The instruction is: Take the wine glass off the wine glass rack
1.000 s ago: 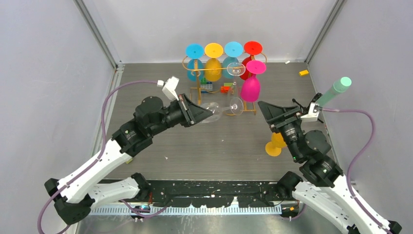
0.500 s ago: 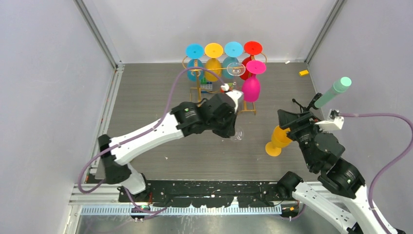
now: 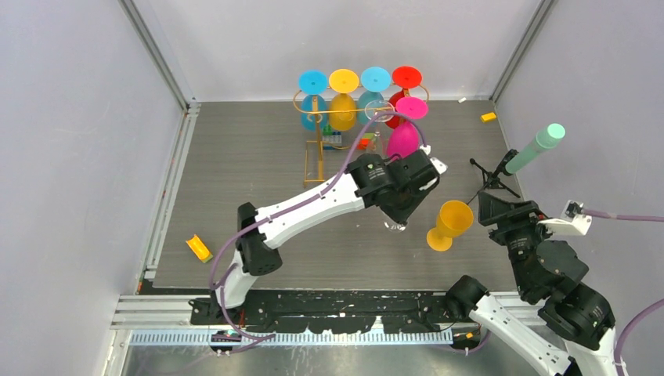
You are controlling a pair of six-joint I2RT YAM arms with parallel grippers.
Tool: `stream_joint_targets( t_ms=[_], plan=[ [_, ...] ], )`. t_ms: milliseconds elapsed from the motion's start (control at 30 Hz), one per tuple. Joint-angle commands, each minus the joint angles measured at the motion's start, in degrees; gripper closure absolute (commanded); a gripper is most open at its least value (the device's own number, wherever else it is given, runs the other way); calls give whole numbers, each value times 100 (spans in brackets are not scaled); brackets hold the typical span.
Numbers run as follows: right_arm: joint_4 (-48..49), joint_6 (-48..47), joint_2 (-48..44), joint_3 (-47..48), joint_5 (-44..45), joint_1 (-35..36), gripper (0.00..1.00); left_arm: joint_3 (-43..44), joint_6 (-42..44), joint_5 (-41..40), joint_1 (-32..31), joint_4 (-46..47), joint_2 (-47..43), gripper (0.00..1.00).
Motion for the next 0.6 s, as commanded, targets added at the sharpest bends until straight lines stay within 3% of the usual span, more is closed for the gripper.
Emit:
stream_joint_targets(
  t_ms=[0, 567],
  plan=[
    [-120, -60, -163, 119, 374, 14, 38, 655, 405, 171, -57, -715, 273, 100],
    [-261, 170, -260, 58, 421, 13, 39, 877, 380, 1002, -66, -502, 843, 100]
  ],
)
